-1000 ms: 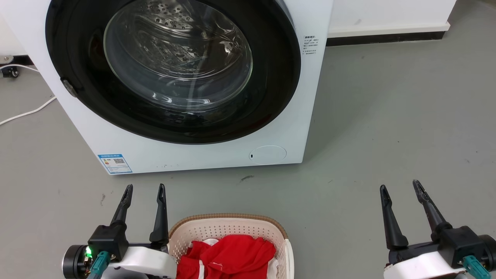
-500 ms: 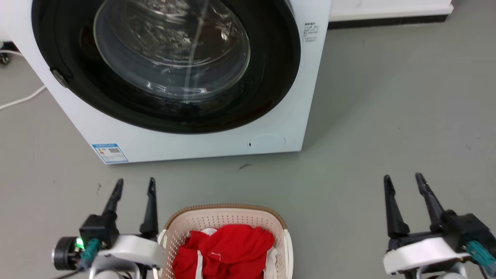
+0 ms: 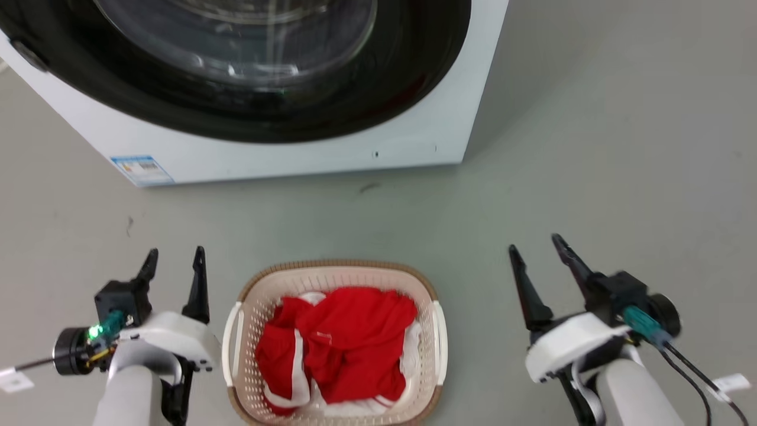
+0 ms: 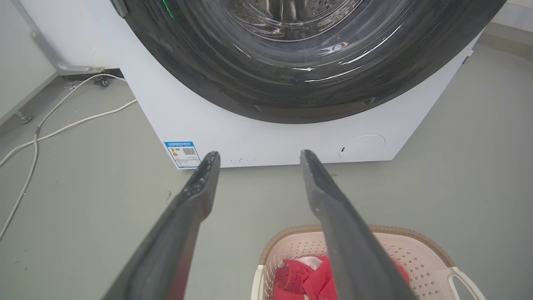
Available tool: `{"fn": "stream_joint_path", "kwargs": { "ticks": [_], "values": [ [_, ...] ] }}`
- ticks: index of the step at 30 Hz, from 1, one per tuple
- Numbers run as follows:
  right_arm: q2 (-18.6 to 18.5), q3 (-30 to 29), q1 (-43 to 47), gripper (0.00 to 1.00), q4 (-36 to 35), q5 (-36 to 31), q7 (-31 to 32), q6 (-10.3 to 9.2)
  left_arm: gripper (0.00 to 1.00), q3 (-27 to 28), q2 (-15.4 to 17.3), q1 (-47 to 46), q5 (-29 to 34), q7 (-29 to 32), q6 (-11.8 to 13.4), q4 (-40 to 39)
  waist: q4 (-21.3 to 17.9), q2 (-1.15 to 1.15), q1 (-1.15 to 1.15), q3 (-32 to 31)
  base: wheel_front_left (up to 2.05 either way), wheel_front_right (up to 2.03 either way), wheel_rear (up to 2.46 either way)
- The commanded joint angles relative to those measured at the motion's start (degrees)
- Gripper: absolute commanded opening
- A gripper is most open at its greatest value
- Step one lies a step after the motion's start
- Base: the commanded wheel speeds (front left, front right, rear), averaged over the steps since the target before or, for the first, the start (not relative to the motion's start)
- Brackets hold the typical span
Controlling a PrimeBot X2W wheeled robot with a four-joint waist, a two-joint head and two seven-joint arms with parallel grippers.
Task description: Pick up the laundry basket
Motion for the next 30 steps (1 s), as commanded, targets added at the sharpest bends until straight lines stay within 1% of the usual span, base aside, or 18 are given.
{"fn": "stream_joint_path", "kwargs": {
  "ticks": [1, 11, 12, 21, 30],
  "values": [
    [-0.1, 0.7, -2.1, 1.00, 1.4, 0.5, -0.1, -0.04, 1.00, -0.5, 0.4, -1.6, -0.3, -0.1, 0.0, 1.1, -0.1, 0.00, -0.01, 3.7, 0.00, 0.00, 0.00],
    [-0.1, 8.0, -12.0, 1.00, 15.3, 1.9, -0.1, -0.04, 1.00, -5.7, 5.1, -8.9, -5.0, -0.2, -0.1, 11.4, 0.0, 0.00, -0.01, 12.6, 0.00, 0.00, 0.00],
    [-0.1, 8.0, -12.0, 1.00, 15.3, 1.9, -0.1, -0.04, 1.00, -5.7, 5.1, -8.9, -5.0, -0.2, -0.1, 11.4, 0.0, 0.00, -0.01, 12.6, 0.00, 0.00, 0.00],
    [-0.1, 14.1, -18.2, 1.00, 26.4, 5.8, -0.1, -0.04, 1.00, -10.2, 7.2, -13.4, -8.2, -0.2, 0.0, 19.3, 0.3, 0.00, -0.01, 17.9, 0.00, 0.00, 0.00],
    [-0.1, 21.3, -21.4, 1.00, 31.5, 11.6, -0.1, -0.04, 1.00, -15.0, 8.1, -16.6, -11.5, -0.1, -0.1, 24.9, 0.6, 0.00, -0.01, 21.9, 0.00, 0.00, 0.00]
  ]
}}
